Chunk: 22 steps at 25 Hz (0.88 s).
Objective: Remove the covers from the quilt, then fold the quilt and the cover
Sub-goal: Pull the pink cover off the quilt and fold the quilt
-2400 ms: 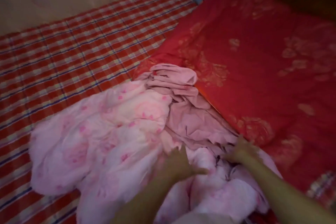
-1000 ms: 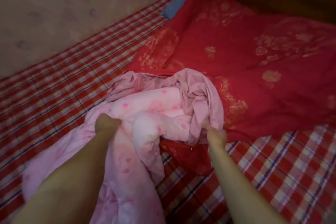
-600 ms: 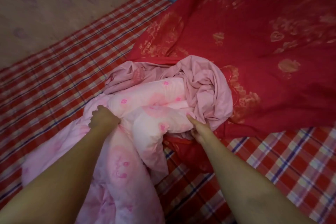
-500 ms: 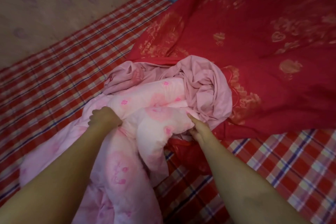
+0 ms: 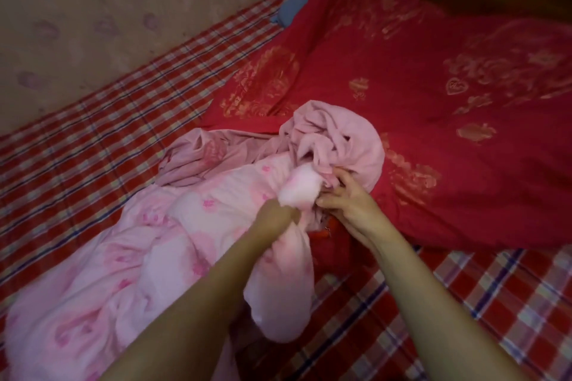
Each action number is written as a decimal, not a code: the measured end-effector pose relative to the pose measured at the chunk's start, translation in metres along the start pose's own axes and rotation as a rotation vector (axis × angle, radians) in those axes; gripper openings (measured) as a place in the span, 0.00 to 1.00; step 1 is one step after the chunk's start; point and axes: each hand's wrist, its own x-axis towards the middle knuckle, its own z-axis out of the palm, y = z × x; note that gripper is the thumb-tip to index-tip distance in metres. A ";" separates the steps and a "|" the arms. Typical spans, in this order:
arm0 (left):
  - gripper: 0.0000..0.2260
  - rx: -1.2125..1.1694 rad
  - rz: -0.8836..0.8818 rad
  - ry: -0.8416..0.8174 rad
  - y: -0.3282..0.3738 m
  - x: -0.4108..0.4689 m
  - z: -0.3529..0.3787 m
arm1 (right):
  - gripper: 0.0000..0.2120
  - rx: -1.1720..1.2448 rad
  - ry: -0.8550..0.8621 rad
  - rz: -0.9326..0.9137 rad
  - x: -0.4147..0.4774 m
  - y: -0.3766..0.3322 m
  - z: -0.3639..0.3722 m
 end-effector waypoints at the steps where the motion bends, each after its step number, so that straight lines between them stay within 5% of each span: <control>1: 0.07 -0.170 -0.051 -0.033 0.006 -0.003 -0.010 | 0.30 -0.142 0.168 -0.026 0.000 0.004 -0.001; 4: 0.14 -0.362 -0.044 -0.156 0.026 -0.024 -0.028 | 0.44 -0.583 0.664 0.094 -0.008 0.034 -0.003; 6: 0.15 -0.316 0.010 -0.231 0.039 -0.044 -0.033 | 0.42 -0.470 0.734 0.262 -0.004 0.038 -0.004; 8: 0.17 -0.218 0.048 -0.236 0.046 -0.063 -0.045 | 0.34 -0.356 0.768 0.217 0.011 0.022 -0.017; 11: 0.18 -0.029 0.144 -0.082 0.045 -0.081 -0.086 | 0.34 -0.432 0.797 0.070 0.032 -0.028 -0.070; 15: 0.21 0.417 0.075 0.426 0.019 -0.119 -0.135 | 0.20 -0.965 0.654 -0.170 0.040 -0.114 -0.175; 18: 0.14 0.235 -0.331 0.688 -0.011 -0.120 -0.132 | 0.25 -1.049 0.850 -0.163 0.034 -0.169 -0.265; 19: 0.14 0.080 -0.443 0.631 -0.035 -0.126 -0.127 | 0.26 -1.042 0.905 -0.143 0.034 -0.178 -0.287; 21: 0.30 -0.311 -0.309 0.663 -0.075 -0.108 -0.122 | 0.23 -1.011 0.942 -0.071 0.042 -0.191 -0.305; 22: 0.33 -0.328 -0.309 0.636 -0.087 -0.099 -0.112 | 0.21 -1.012 0.931 -0.032 0.053 -0.192 -0.304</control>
